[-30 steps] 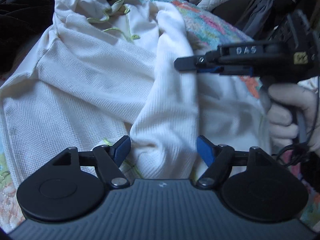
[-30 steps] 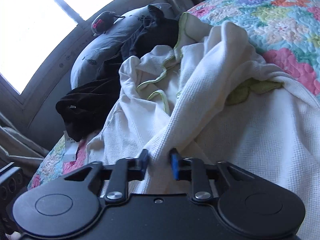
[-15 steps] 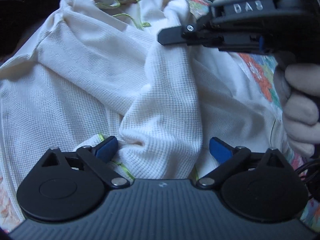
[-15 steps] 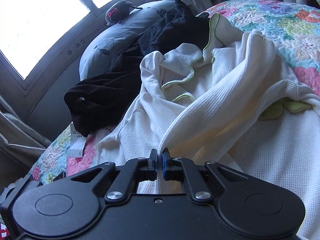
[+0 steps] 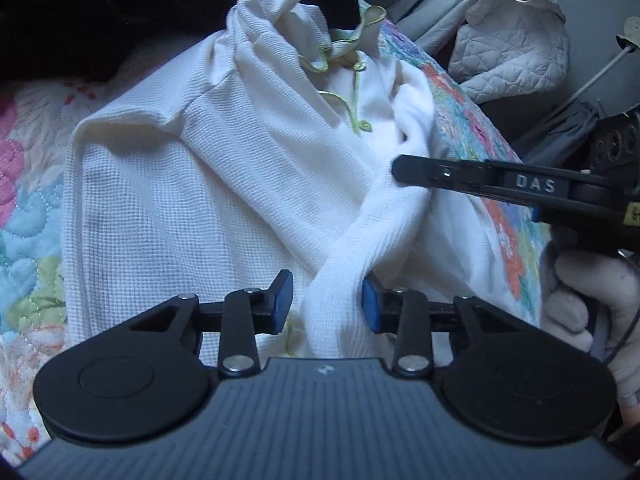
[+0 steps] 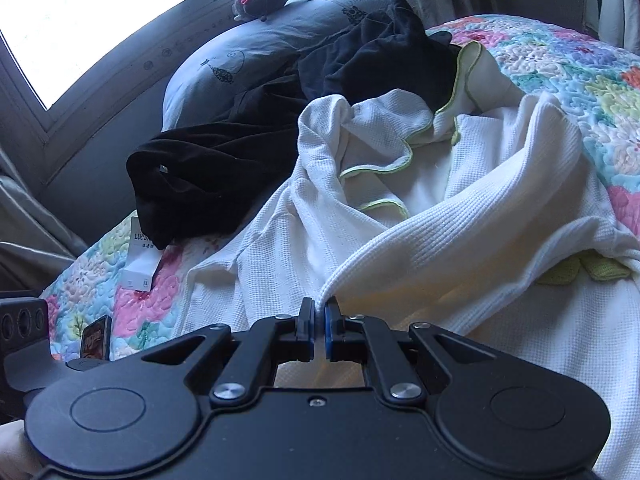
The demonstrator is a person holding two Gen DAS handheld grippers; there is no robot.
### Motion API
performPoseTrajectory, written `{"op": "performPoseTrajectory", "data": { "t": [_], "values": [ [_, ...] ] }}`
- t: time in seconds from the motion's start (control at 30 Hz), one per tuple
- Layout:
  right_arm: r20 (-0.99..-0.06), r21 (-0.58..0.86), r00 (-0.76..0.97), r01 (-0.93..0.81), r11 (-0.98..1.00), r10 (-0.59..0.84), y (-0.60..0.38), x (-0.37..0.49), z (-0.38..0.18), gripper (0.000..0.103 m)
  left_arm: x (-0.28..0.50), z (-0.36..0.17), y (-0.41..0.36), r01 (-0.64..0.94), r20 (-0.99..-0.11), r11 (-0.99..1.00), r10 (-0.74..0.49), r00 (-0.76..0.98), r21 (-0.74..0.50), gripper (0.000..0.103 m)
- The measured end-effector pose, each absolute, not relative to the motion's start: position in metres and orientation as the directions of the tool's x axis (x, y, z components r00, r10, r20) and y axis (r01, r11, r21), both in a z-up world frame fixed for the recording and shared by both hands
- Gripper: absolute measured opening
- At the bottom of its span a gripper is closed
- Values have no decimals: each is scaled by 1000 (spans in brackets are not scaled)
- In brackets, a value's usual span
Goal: Fold clothes
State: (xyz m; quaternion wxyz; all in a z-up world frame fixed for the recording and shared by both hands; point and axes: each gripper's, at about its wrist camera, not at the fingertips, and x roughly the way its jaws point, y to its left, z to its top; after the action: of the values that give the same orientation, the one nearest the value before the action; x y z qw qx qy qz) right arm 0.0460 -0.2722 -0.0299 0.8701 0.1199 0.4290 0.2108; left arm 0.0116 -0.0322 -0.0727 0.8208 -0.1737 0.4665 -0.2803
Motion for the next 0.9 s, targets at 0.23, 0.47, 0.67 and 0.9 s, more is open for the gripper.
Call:
{"op": "performPoseTrajectory", "data": {
  "t": [0.23, 0.47, 0.67, 0.9],
  "values": [
    [-680, 472, 495, -271, 839, 542, -266, 68, -31, 7, 11, -80, -44, 332, -704, 803, -594, 390, -494, 76],
    [-736, 409, 453, -294, 864, 503, -247, 88, -48, 8, 20, -75, -14, 297, -684, 825, -565, 462, -481, 16],
    [-732, 368, 476, -325, 871, 487, -233, 90, -48, 20, 31, -88, 2, 171, -754, 934, -354, 553, -314, 16],
    [-679, 358, 537, -354, 864, 501, -240, 83, -34, 21, 33, -84, 9, 148, -762, 953, -300, 574, -264, 17]
  ]
}}
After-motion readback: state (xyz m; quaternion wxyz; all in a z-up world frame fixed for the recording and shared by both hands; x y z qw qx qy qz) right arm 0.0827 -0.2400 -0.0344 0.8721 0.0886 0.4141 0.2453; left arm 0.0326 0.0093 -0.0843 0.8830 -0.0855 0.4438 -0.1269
